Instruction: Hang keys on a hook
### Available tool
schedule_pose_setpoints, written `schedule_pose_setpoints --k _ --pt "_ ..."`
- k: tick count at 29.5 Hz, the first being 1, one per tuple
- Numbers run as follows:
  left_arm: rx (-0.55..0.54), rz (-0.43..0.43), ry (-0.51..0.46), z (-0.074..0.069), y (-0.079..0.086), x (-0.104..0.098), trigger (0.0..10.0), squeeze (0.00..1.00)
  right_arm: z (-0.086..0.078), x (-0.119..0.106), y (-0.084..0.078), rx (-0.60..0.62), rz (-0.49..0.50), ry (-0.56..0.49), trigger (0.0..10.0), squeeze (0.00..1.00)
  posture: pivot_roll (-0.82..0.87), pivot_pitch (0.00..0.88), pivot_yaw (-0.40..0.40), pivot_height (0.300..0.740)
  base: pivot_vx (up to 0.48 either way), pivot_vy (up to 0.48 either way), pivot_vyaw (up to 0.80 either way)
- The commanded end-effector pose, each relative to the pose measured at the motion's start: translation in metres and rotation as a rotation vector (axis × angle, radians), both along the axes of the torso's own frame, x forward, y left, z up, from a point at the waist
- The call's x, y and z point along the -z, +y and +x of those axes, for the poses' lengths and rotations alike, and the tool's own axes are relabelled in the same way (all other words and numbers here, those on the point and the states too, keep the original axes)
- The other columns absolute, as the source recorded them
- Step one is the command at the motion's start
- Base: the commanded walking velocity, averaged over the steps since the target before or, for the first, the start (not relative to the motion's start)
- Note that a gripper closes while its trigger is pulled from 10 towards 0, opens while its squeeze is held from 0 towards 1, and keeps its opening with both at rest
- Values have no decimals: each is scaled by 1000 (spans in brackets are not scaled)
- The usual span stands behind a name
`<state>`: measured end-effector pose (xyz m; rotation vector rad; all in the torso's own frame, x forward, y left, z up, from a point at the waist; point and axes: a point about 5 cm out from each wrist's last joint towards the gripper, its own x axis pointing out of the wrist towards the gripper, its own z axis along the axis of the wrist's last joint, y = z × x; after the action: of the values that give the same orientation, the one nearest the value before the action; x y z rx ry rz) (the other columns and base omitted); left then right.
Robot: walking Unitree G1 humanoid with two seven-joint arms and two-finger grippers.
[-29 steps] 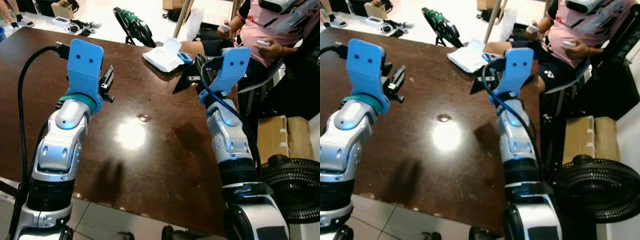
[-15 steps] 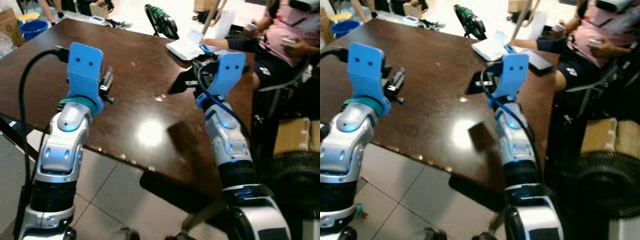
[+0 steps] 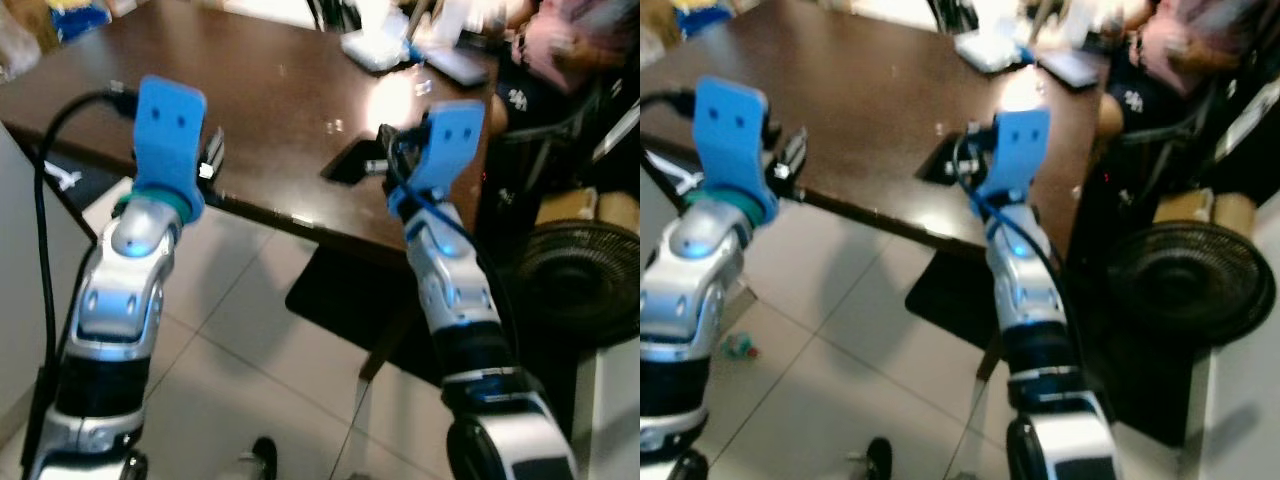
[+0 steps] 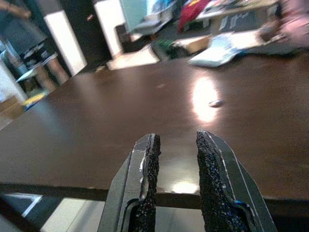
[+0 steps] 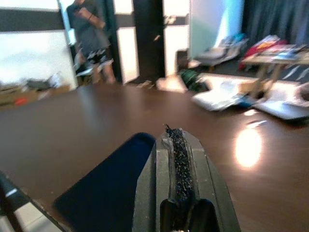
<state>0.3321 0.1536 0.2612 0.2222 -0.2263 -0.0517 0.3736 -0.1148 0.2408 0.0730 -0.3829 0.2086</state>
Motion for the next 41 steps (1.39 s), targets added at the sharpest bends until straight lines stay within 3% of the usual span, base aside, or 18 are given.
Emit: schedule_pose_setpoints --k 1,41 --pt "-6 0 10 0 3 3 10000 0 0 0 3 -22 11 -1 10000 0 92 0 54 740 -334 0 800" --pt "27 36 -4 -1 -4 3 10000 0 0 -1 8 -59 3 -6 10000 0 100 1 47 740 26 0 780"
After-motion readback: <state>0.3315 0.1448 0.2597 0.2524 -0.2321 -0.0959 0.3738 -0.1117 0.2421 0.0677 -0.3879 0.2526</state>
